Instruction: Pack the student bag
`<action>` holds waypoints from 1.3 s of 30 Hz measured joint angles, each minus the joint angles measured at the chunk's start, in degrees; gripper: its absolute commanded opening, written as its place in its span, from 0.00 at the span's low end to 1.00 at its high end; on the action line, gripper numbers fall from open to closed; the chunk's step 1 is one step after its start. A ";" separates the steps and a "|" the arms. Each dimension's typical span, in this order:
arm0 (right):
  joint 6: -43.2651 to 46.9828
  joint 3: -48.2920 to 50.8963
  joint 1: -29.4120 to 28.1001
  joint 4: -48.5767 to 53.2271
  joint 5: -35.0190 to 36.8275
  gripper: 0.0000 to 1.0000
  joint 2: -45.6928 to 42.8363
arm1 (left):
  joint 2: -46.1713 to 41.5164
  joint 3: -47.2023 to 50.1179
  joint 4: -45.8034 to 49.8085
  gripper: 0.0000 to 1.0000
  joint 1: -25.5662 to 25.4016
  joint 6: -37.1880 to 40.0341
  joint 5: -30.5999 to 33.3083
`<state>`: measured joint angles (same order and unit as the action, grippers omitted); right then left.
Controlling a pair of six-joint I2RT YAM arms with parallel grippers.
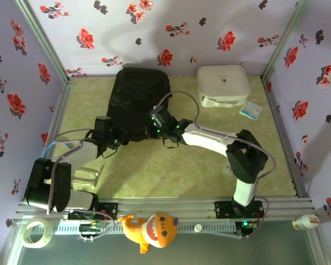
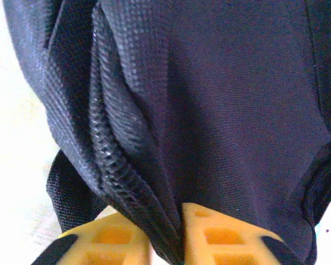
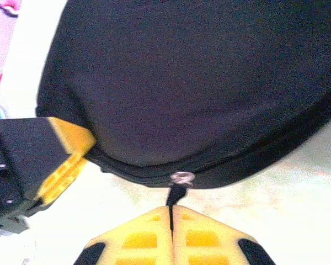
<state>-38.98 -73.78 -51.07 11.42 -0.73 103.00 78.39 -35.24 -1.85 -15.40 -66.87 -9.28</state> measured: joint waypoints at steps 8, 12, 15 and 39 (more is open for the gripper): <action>1.51 0.02 -0.26 5.55 10.10 0.00 -0.48 | -0.74 -0.61 1.14 0.00 -0.52 1.11 0.24; 1.42 -0.44 -0.17 7.82 15.04 0.00 -0.46 | -2.43 -0.61 2.56 0.00 -0.76 1.49 -0.04; 1.42 -0.96 0.35 8.63 17.00 0.00 -0.46 | -3.26 -0.70 4.79 0.00 -0.90 2.21 -0.42; 6.27 -9.31 7.69 14.23 20.48 0.00 6.93 | -5.29 -0.72 13.42 0.00 -1.38 11.69 -6.36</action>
<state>-32.71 -83.09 -43.38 25.65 19.75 109.93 73.10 -35.97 11.57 -16.78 -55.18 -15.64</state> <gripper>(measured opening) 0.043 0.070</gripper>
